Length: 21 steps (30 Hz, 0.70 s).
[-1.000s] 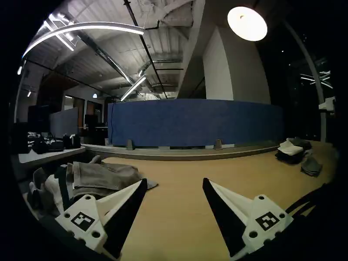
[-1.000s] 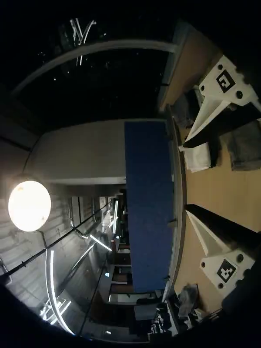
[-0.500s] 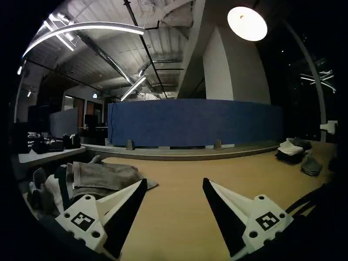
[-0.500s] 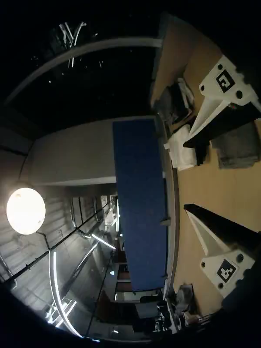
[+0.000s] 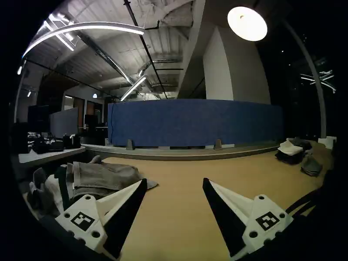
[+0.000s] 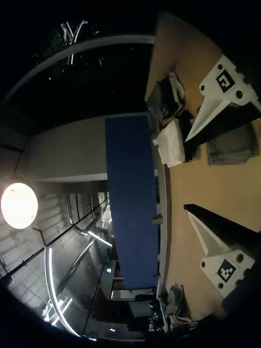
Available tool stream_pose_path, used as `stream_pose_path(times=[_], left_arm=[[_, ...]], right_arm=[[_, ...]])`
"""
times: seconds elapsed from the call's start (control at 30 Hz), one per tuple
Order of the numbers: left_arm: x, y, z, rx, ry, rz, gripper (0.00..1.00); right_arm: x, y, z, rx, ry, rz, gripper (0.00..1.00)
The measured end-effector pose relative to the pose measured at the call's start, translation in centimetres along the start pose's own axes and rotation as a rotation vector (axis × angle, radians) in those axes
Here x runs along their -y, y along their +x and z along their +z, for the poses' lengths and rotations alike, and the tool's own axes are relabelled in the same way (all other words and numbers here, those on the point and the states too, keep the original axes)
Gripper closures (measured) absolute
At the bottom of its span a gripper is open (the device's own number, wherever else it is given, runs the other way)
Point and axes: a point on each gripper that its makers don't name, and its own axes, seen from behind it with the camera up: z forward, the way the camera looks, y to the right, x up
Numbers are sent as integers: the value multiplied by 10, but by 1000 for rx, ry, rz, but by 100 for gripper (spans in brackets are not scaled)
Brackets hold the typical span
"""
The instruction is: Fold towel
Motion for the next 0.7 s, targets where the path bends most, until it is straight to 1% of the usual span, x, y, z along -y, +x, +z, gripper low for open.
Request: stream_pose_path(times=[0.17,0.37,0.7], left_arm=[[0,0,0,0,0,0,5],[-1,0,0,0,0,0,5],[0,0,0,0,0,0,5]], right_arm=[[1,-9,3,4,0,-5,0],[4,-19,1,12,-3,-24,0],[11,-21,2,-4,-6,-66,0]])
